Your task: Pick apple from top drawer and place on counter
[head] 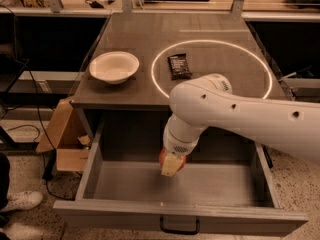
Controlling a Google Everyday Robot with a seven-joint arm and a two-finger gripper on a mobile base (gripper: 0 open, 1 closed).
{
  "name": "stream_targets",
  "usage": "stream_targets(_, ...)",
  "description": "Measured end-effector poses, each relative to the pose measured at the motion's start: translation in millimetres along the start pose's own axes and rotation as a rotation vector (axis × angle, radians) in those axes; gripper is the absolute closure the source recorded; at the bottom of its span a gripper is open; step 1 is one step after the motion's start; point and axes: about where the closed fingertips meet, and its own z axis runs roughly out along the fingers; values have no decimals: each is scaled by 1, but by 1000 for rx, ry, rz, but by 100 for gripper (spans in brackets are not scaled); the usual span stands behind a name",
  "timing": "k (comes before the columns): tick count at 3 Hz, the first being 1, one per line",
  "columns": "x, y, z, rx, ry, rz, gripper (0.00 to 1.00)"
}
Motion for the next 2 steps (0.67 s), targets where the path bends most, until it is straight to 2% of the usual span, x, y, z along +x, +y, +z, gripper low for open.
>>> stream_targets(2, 25, -8, -62, 39, 34, 69, 100)
